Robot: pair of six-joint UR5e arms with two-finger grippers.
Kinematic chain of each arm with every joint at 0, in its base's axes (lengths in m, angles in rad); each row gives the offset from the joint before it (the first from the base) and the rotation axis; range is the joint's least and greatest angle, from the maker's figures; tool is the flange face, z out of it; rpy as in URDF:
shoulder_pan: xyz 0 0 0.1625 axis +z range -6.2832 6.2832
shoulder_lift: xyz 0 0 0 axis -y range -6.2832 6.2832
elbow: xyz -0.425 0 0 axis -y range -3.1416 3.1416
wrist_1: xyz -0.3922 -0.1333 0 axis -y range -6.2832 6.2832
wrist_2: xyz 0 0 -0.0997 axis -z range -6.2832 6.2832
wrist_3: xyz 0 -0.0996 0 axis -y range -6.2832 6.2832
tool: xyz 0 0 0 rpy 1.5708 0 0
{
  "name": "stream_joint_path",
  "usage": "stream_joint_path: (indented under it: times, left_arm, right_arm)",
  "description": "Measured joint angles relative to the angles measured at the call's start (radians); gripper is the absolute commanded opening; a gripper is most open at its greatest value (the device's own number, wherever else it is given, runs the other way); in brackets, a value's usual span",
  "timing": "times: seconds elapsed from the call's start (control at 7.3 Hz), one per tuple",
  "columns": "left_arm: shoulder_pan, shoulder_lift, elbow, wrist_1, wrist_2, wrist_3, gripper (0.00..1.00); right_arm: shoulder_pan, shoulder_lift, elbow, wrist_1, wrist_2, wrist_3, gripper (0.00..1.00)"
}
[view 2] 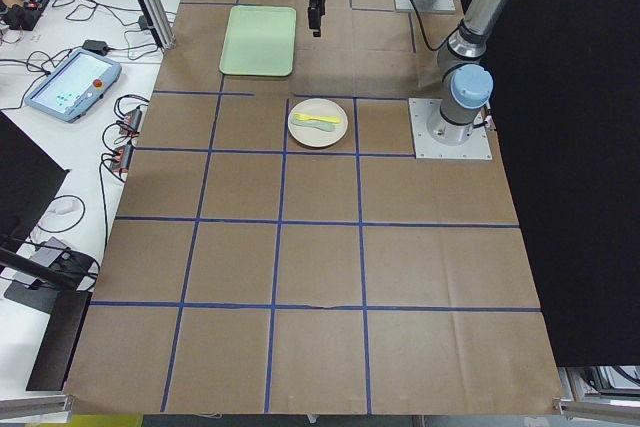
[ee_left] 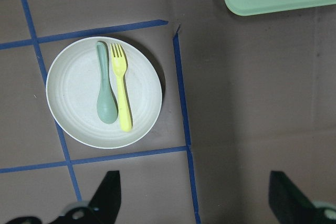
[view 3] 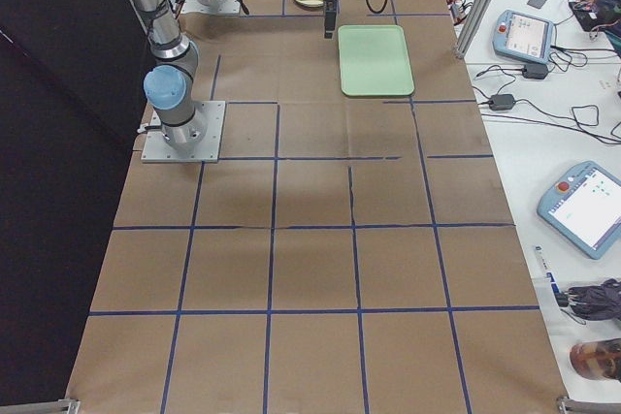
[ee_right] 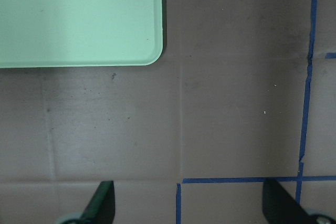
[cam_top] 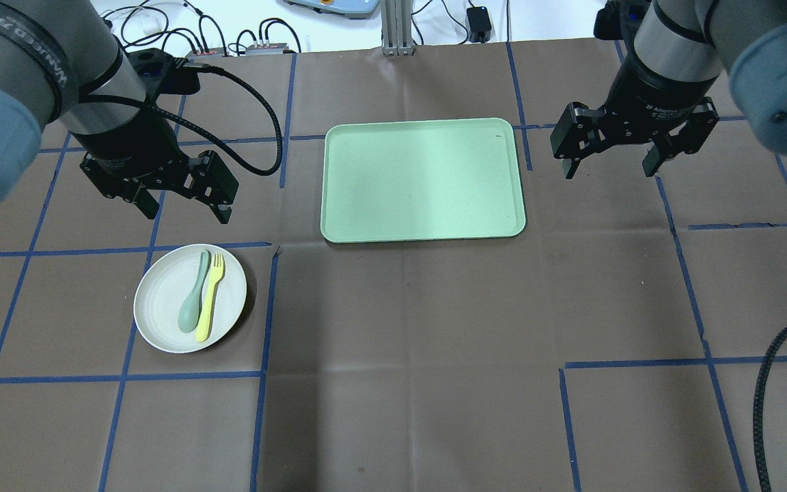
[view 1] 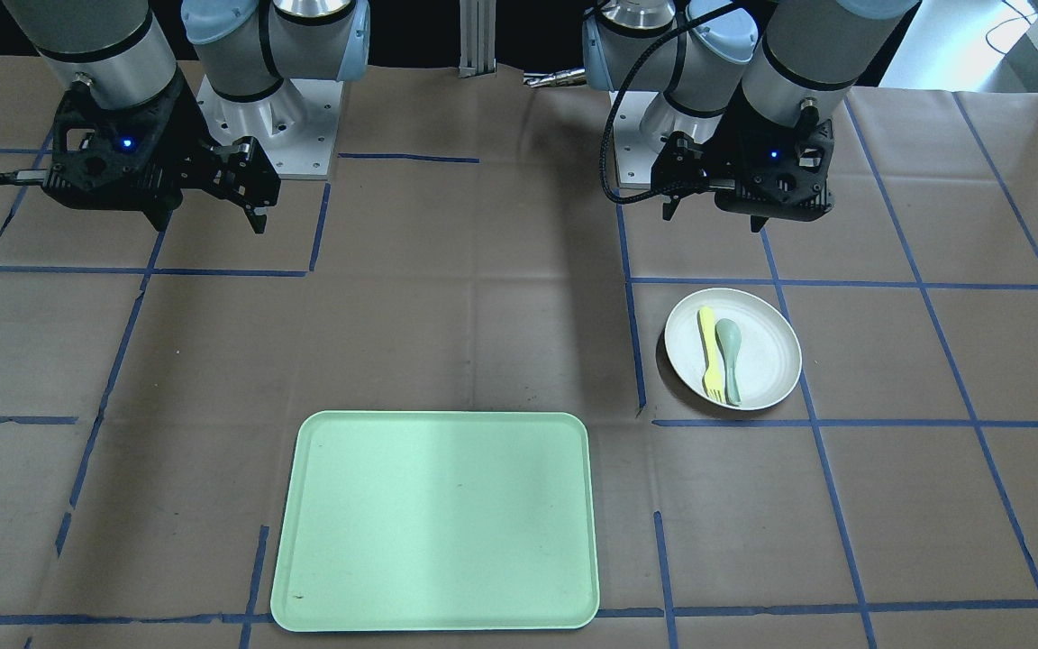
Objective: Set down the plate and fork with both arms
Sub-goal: 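Move the left gripper down toward the rim of the white plate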
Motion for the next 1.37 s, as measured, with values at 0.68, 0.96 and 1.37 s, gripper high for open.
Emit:
stream_joint_path:
  times: [0.68, 0.96, 1.37]
  left_arm:
    - [0.006, 0.008, -0.004, -0.001, 0.004, 0.015, 0.99]
    - [0.021, 0.009, -0.011, -0.002, 0.003, 0.020, 0.99]
    - [0.107, 0.007, -0.068, 0.019, 0.006, 0.061, 0.99]
  right_arm:
    - [0.001, 0.000, 0.000, 0.000, 0.000, 0.000, 1.00]
    - [0.001, 0.000, 0.000, 0.000, 0.000, 0.000, 1.00]
    - [0.001, 0.000, 0.000, 0.000, 0.000, 0.000, 1.00]
